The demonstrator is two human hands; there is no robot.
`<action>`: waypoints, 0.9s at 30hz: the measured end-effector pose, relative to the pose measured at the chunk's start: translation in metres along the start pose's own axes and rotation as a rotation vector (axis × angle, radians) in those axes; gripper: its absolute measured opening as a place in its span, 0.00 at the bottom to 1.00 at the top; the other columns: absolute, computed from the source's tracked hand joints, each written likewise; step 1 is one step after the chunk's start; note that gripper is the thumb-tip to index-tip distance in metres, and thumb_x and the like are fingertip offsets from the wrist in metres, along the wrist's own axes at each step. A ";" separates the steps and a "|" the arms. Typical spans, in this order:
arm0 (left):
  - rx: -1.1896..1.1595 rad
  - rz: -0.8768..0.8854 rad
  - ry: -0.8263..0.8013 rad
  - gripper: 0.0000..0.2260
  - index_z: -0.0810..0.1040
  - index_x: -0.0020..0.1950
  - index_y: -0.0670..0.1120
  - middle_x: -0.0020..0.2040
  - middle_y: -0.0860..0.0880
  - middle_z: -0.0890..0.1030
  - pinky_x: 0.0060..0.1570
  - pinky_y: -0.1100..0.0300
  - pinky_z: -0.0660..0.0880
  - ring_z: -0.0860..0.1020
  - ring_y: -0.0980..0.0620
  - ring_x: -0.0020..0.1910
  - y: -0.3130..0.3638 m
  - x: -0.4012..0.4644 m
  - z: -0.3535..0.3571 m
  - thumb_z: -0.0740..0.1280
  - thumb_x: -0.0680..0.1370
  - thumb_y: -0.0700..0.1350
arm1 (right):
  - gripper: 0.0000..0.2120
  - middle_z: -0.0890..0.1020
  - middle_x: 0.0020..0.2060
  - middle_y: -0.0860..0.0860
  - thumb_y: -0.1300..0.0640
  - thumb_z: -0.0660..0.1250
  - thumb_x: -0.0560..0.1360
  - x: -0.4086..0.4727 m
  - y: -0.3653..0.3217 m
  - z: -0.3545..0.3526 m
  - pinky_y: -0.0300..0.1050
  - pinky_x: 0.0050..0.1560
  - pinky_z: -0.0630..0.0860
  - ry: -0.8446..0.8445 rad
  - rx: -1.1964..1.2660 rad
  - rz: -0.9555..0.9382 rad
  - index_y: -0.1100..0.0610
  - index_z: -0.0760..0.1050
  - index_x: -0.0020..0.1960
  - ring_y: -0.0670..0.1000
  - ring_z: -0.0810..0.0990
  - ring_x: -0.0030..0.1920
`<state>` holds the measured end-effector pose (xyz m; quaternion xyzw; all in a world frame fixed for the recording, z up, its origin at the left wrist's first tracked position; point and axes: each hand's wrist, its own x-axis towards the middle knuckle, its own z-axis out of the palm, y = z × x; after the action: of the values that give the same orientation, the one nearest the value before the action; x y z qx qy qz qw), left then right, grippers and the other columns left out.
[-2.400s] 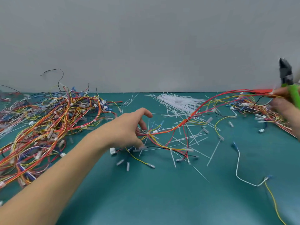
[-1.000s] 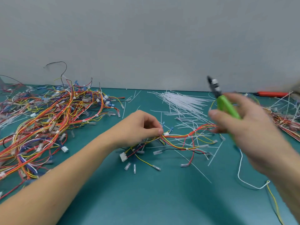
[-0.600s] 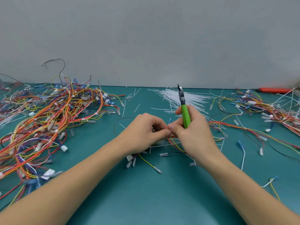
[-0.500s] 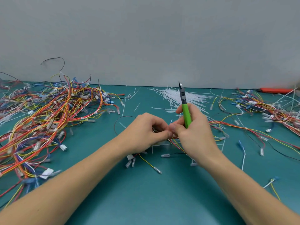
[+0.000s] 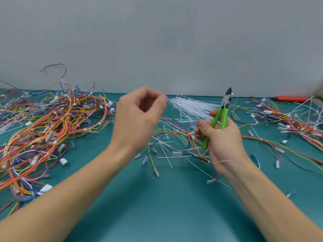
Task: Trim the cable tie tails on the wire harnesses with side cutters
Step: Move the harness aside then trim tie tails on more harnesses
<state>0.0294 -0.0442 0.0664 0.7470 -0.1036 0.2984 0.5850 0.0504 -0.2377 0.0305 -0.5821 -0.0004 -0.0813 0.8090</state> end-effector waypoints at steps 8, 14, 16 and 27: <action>0.222 -0.489 -0.607 0.15 0.86 0.46 0.49 0.41 0.56 0.87 0.29 0.64 0.68 0.75 0.56 0.28 -0.018 -0.017 0.013 0.67 0.82 0.57 | 0.14 0.79 0.32 0.50 0.71 0.69 0.78 -0.002 -0.003 0.001 0.43 0.36 0.81 0.021 0.228 0.038 0.55 0.72 0.54 0.49 0.80 0.31; -0.270 -0.665 -0.389 0.03 0.87 0.48 0.51 0.36 0.53 0.76 0.28 0.66 0.65 0.71 0.57 0.32 -0.037 -0.038 0.033 0.77 0.75 0.47 | 0.13 0.81 0.32 0.51 0.70 0.69 0.77 -0.007 0.001 0.003 0.43 0.39 0.82 -0.011 0.190 0.045 0.55 0.73 0.54 0.49 0.80 0.33; -0.387 -0.724 -0.380 0.08 0.86 0.48 0.49 0.40 0.53 0.82 0.31 0.64 0.68 0.76 0.56 0.36 -0.038 -0.038 0.034 0.78 0.71 0.48 | 0.13 0.81 0.34 0.52 0.69 0.70 0.77 -0.008 0.002 0.004 0.45 0.40 0.82 -0.018 0.158 0.022 0.55 0.73 0.54 0.50 0.81 0.34; -0.537 -0.759 -0.254 0.14 0.82 0.60 0.42 0.47 0.49 0.85 0.34 0.63 0.72 0.80 0.55 0.38 -0.043 -0.047 0.041 0.75 0.76 0.46 | 0.13 0.86 0.43 0.56 0.70 0.70 0.77 -0.010 0.004 0.002 0.45 0.44 0.82 -0.035 0.086 0.049 0.57 0.75 0.57 0.53 0.83 0.39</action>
<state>0.0270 -0.0785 -0.0007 0.5852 0.0324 -0.0671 0.8075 0.0417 -0.2335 0.0261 -0.5480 -0.0041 -0.0513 0.8349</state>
